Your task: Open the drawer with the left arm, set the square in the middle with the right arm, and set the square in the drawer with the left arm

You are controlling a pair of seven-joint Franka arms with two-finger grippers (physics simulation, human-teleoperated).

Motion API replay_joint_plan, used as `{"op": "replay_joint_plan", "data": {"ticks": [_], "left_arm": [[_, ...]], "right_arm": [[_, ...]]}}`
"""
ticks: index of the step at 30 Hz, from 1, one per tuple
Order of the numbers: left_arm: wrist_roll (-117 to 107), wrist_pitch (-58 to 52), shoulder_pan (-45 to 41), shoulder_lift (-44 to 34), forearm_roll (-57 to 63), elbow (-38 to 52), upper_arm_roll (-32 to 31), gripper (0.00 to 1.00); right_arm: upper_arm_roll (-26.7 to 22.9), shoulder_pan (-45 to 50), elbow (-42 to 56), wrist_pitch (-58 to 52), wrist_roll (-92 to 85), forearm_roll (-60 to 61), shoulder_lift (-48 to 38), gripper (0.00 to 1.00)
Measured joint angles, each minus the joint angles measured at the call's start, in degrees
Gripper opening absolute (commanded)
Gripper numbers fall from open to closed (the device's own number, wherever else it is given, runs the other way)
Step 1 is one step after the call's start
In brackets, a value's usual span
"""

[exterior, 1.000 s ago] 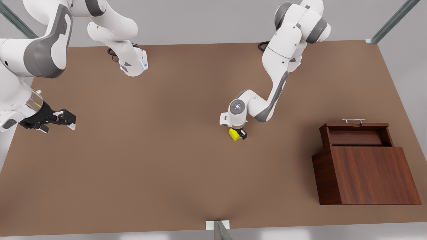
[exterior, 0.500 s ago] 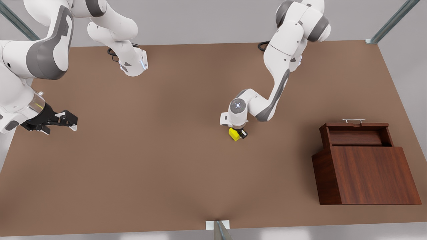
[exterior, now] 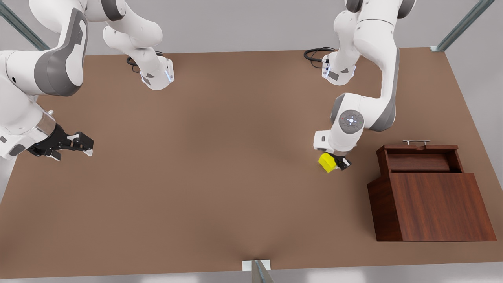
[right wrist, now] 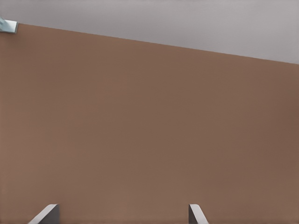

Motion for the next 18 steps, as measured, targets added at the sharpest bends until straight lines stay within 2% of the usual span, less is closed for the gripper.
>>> {"op": "replay_joint_plan", "data": {"ticks": [5, 10, 14, 18], "left_arm": [[18.76, -0.4, 0.11, -2.57, -1.34, -3.01, 10.84, 0.67], [27.99, 0.04, 0.12, -2.27, -2.3, -4.2, 17.24, 0.68], [32.33, 0.1, 0.59, -1.94, -3.34, -4.22, 19.75, 0.68], [39.0, 0.12, 4.76, -1.73, -3.74, -4.24, 20.22, 0.68]], "right_arm": [[0.0, 0.09, 0.0, -0.03, 0.0, 0.0, 0.0, 1.0], [0.0, 0.09, 0.0, 0.0, 0.0, 0.0, 0.0, 1.0], [0.0, 0.09, 0.0, 0.0, 0.0, 0.0, 0.0, 1.0], [0.02, 0.09, 0.0, 0.34, 0.0, 0.0, 0.0, 1.0]]}}
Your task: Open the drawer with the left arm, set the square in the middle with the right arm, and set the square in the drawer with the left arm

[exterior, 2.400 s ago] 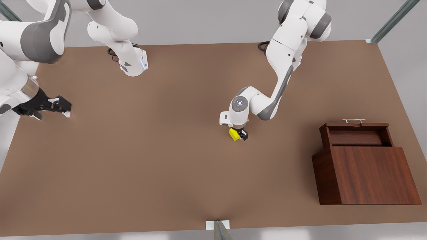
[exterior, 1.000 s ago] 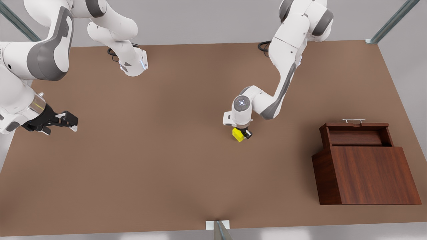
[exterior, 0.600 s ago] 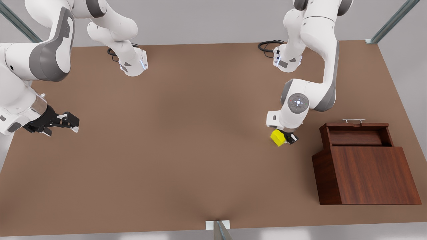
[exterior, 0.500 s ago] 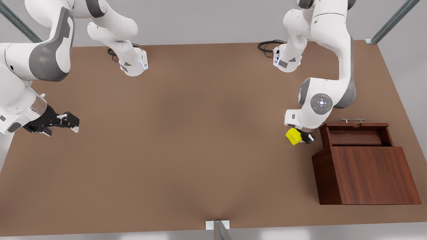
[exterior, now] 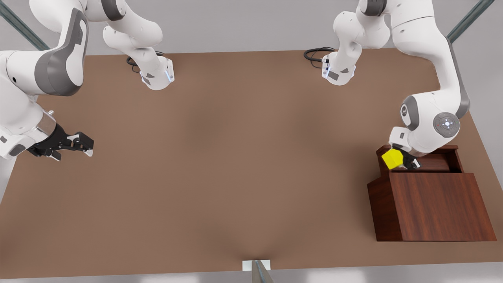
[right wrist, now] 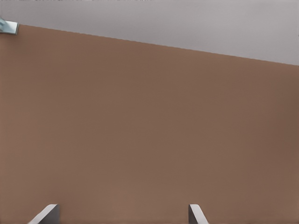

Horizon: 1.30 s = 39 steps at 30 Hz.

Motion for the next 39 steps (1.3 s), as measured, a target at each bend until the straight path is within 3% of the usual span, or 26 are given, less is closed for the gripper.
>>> {"op": "replay_joint_plan", "data": {"ticks": [10, 12, 20, 23, 28, 29, 32, 34, 39], "left_arm": [[9.14, 3.52, 6.51, 3.36, -1.29, 0.17, -0.05, 0.68], [9.49, 3.75, 6.8, 3.92, -1.71, 0.26, -0.05, 1.0], [9.47, 3.07, 6.73, 4.02, -2.62, 0.9, 0.03, 1.0], [-18.24, -8.01, 6.59, 3.86, -4.91, 8.46, -0.04, 1.0], [-64.46, -9.11, 5.83, 5.46, -13.61, 20.23, -1.51, 1.0], [-66.63, -9.42, 6.65, 6.11, -14.25, 22.9, -3.52, 1.0], [-81.27, -9.61, 26.99, 2.71, -8.84, 26.63, -32.47, 1.0], [-82.17, -10.0, 34.09, 0.69, -3.1, 26.55, -43.2, 1.0], [-81.48, -10.96, 34.62, -0.64, 3.73, 26.19, -45.04, 1.0]], "right_arm": [[-0.02, 0.15, 0.0, 0.01, 0.0, 0.0, 0.0, 1.0], [-0.02, 0.25, 0.0, 0.01, 0.0, 0.0, 0.03, 1.0], [-0.02, 0.44, 0.0, 0.1, 0.0, 0.0, 0.09, 1.0], [-0.02, 0.43, 0.0, 0.1, 0.0, -0.03, 0.09, 1.0], [-0.02, 0.52, 0.0, 0.1, 0.0, 0.0, 0.09, 1.0], [-0.02, 0.53, 0.0, 0.1, 0.0, 0.0, 0.09, 1.0], [-0.02, 0.53, 0.0, 0.1, 0.0, -0.09, 0.09, 1.0], [-0.02, 0.53, -0.05, 0.61, 0.0, -0.09, 0.09, 1.0], [-0.02, 0.52, -0.09, 0.79, 0.0, -0.09, 0.09, 1.0]]}}
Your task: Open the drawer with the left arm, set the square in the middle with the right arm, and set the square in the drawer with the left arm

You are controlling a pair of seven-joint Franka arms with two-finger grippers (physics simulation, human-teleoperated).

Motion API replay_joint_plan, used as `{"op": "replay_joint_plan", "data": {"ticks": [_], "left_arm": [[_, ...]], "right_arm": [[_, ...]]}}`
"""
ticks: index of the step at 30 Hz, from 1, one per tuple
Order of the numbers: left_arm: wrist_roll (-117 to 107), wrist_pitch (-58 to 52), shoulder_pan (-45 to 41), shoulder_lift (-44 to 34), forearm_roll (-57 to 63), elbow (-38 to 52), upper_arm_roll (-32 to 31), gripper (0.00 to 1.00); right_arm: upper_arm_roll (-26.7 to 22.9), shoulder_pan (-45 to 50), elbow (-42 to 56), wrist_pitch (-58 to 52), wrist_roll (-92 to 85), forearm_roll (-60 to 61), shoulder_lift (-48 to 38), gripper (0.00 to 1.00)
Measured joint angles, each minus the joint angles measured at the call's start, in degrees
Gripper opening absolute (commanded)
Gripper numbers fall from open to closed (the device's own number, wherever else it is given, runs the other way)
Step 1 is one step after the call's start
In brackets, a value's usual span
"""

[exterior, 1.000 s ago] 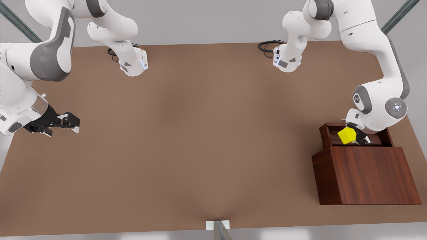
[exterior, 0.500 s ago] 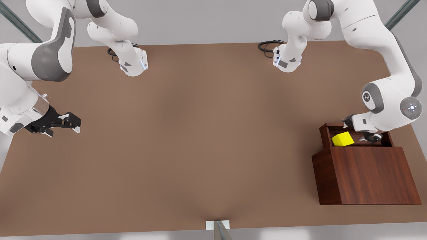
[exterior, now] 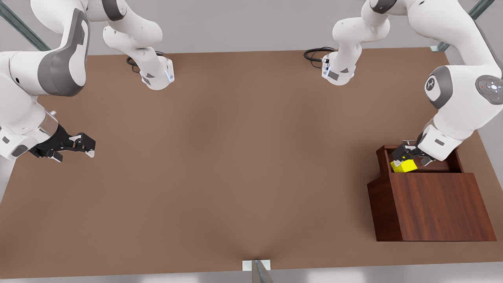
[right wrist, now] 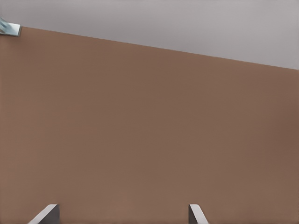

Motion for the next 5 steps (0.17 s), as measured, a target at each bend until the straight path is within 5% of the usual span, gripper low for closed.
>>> {"op": "replay_joint_plan", "data": {"ticks": [5], "left_arm": [[0.0, 0.01, -0.9, 0.34, 1.57, 0.01, 0.0, 1.0]], "right_arm": [[0.0, 0.11, 0.0, 0.02, 0.0, 0.0, 0.0, 1.0]]}}
